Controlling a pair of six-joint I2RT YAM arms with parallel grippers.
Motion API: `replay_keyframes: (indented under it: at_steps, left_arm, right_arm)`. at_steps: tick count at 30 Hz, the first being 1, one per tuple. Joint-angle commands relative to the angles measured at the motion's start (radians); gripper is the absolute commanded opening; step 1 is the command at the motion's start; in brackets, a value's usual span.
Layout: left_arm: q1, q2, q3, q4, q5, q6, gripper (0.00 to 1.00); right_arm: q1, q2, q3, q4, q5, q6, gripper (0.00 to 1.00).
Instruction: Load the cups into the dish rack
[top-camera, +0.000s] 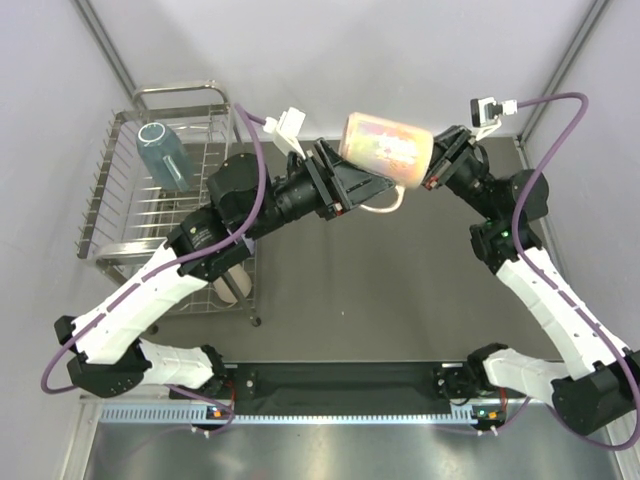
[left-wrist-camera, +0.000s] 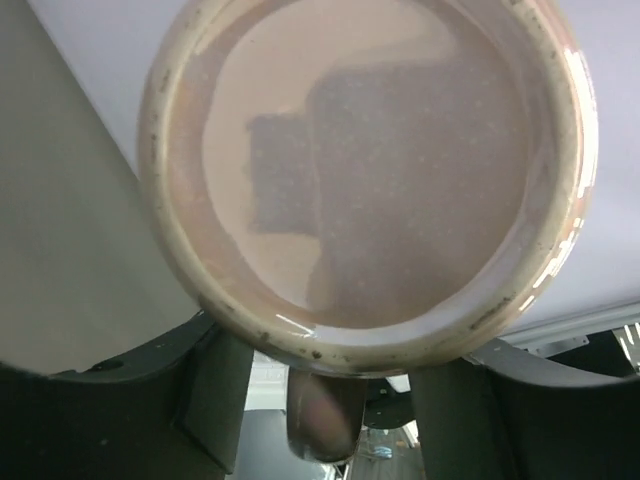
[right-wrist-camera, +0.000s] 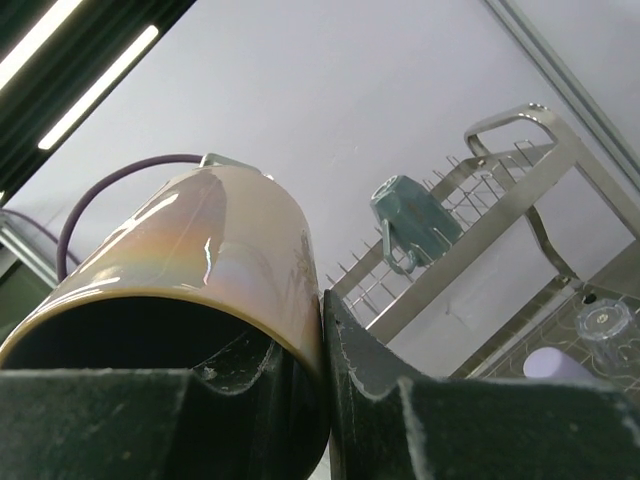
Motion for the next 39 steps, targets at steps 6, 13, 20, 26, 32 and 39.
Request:
replay_keyframes:
  at_steps: [6, 13, 20, 26, 32, 39]
  left_arm:
    - [0.005, 0.015, -0.014, 0.138, 0.062, -0.06, 0.29]
    - [0.007, -0.034, 0.027, 0.021, -0.055, 0.024, 0.0]
    - [0.007, -0.101, 0.174, -0.255, -0.354, 0.242, 0.0]
    - [0.007, -0.193, 0.203, -0.335, -0.538, 0.325, 0.0]
    - [0.007, -0.227, 0.271, -0.422, -0.627, 0.368, 0.0]
    - [0.007, -0.262, 0.379, -0.552, -0.766, 0.406, 0.0]
  right_arm:
    - [0.111, -0.055, 0.001, 0.101, 0.128, -0.057, 0.0]
    - [0.127, -0.074, 0.033, -0.052, 0.146, -0.144, 0.05]
    - [0.127, -0.144, 0.107, -0.526, 0.293, -0.354, 0.74]
    - [0.125, -0.171, 0.115, -0.727, 0.378, -0.468, 1.0]
    - [0.125, -0.176, 0.108, -0.777, 0.402, -0.511, 1.0]
    - [0.123, -0.159, 0.11, -0.8, 0.398, -0.526, 1.0]
